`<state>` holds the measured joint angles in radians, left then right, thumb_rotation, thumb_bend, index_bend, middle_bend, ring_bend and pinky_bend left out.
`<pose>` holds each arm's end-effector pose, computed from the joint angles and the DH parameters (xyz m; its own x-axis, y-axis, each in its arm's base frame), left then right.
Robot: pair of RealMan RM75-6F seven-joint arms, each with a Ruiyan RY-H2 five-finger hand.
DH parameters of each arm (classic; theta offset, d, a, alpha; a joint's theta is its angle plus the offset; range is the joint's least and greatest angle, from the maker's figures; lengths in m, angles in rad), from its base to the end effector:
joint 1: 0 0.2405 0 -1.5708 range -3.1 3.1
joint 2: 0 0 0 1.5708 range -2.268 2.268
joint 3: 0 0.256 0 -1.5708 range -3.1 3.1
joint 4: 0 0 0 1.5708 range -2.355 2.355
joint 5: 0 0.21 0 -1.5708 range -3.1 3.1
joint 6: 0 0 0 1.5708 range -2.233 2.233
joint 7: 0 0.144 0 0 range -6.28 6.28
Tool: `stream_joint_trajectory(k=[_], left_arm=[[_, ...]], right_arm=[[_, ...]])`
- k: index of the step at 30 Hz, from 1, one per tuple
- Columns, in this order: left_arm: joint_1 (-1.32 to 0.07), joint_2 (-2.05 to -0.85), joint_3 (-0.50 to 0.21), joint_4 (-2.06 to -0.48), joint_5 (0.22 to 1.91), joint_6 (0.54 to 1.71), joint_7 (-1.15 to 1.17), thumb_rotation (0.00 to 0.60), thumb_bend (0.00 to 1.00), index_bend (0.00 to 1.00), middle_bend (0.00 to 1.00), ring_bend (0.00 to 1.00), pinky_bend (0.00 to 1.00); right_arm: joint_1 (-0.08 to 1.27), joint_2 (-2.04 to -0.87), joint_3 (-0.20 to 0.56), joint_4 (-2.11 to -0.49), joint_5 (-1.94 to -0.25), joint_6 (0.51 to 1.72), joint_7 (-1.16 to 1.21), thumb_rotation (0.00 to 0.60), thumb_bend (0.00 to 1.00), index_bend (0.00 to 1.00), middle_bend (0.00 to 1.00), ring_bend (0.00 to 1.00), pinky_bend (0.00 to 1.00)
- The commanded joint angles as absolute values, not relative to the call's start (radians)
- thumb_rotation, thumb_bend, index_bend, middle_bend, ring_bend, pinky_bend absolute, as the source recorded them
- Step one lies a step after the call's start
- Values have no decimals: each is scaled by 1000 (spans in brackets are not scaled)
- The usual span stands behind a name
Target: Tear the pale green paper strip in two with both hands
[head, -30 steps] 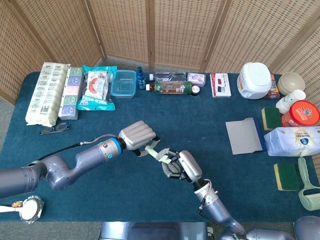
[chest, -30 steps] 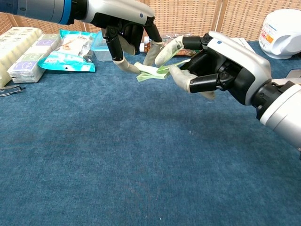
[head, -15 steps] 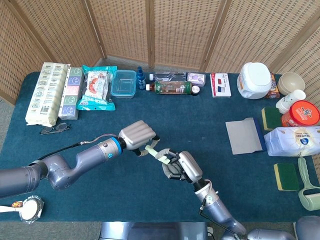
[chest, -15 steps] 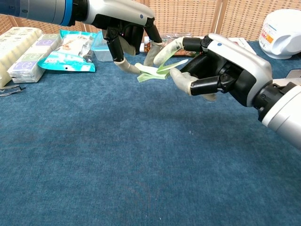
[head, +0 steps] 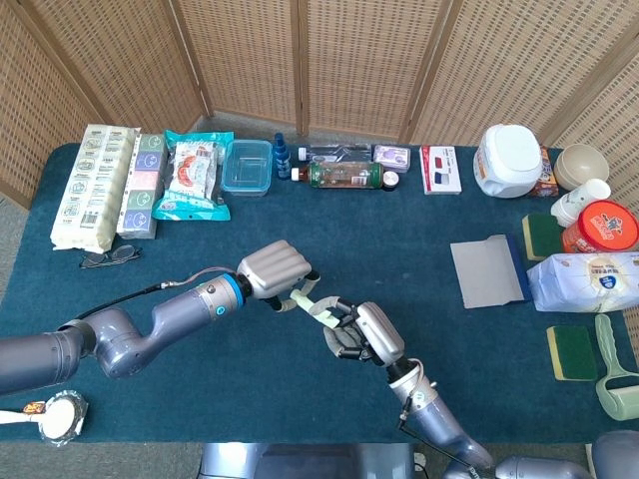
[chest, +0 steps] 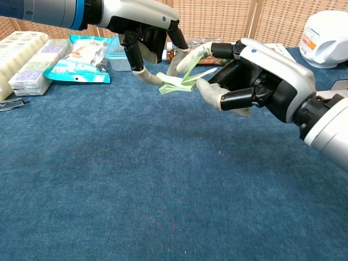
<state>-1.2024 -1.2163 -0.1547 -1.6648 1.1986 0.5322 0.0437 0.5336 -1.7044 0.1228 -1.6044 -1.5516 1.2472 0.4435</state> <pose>-0.0140 0.3663 0.0270 0.6522 0.3492 0.6728 0.6258 -0.7489 -0.2180 -0.1013 -0.2536 -0.0278 -0.4064 -0.4419 0.7997 -0.7548 -0.3308 -0.5664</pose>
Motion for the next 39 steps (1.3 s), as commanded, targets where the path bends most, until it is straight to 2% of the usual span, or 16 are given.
stream_joint_trajectory(k=[1, 26, 39], left_arm=[[-1202, -1217, -155, -1665, 1199, 532, 43, 600, 420, 658, 1000, 1000, 903], [-1207, -1229, -153, -1658, 1206, 520, 39, 600, 420, 658, 1000, 1000, 903], [-1203, -1233, -147, -1655, 1209, 523, 41, 600, 420, 658, 1000, 1000, 903]], right_arm=[[534, -1704, 123, -1605, -1551, 1247, 443, 600, 638, 370, 996, 930, 907], [535, -1705, 120, -1610, -1550, 1243, 430, 600, 660, 467, 999, 930, 907], [534, -1708, 118, -1607, -1550, 1244, 432, 600, 660, 576, 1000, 937, 907]])
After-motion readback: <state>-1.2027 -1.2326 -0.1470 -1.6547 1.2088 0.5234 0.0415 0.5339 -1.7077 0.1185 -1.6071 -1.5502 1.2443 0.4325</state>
